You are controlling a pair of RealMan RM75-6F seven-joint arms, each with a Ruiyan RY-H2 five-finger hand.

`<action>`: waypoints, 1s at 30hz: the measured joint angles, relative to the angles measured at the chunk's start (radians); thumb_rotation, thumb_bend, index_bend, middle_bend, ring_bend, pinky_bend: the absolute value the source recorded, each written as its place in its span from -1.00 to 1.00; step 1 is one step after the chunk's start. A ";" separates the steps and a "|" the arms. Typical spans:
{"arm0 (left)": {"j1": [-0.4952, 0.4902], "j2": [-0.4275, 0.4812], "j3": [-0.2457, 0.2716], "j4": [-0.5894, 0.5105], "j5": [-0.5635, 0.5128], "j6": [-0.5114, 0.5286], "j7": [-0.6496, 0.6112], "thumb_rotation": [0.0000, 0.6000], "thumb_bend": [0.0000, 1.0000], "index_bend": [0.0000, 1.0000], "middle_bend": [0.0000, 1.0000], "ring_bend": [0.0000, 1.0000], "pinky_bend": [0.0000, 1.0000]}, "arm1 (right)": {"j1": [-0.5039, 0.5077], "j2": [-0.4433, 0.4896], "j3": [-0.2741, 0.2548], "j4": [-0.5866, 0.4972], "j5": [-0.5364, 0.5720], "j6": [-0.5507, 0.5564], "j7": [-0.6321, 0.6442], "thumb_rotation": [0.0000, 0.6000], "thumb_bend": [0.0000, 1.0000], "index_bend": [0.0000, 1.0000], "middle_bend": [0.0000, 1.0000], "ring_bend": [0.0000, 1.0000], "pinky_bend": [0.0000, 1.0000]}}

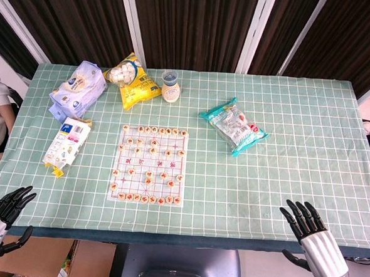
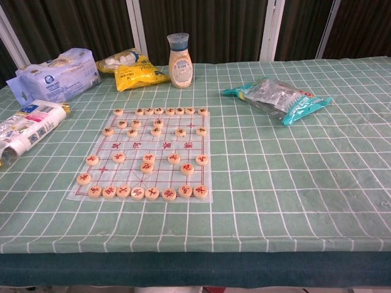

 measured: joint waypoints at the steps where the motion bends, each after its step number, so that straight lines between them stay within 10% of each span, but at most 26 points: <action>1: 0.000 0.000 0.001 0.000 0.003 0.001 0.000 1.00 -0.07 -1.00 -1.00 -1.00 -0.74 | 0.000 0.000 0.000 0.000 0.000 0.001 0.000 1.00 -0.63 -1.00 -1.00 -1.00 -1.00; 20: -0.115 -0.090 0.008 -0.053 0.145 -0.082 -0.016 1.00 -0.08 -1.00 -0.97 -0.98 -0.75 | -0.004 0.002 0.009 -0.001 0.002 0.042 0.063 1.00 -0.63 -1.00 -1.00 -1.00 -1.00; 22: -0.139 -0.111 -0.011 -0.096 0.134 -0.137 0.070 1.00 -0.07 -0.99 -0.69 -0.70 -0.41 | -0.002 0.004 0.010 -0.005 0.003 0.039 0.069 1.00 -0.63 -1.00 -1.00 -1.00 -1.00; 26: -0.177 -0.166 -0.062 -0.166 0.097 -0.219 0.249 1.00 -0.08 -0.85 0.61 0.71 0.88 | 0.001 0.007 0.012 -0.007 0.006 0.036 0.076 1.00 -0.63 -1.00 -1.00 -1.00 -1.00; 30: -0.212 -0.218 -0.105 -0.226 0.036 -0.315 0.384 1.00 -0.08 -0.73 0.99 1.00 1.00 | 0.003 0.007 0.017 -0.007 0.012 0.035 0.080 1.00 -0.63 -1.00 -1.00 -1.00 -1.00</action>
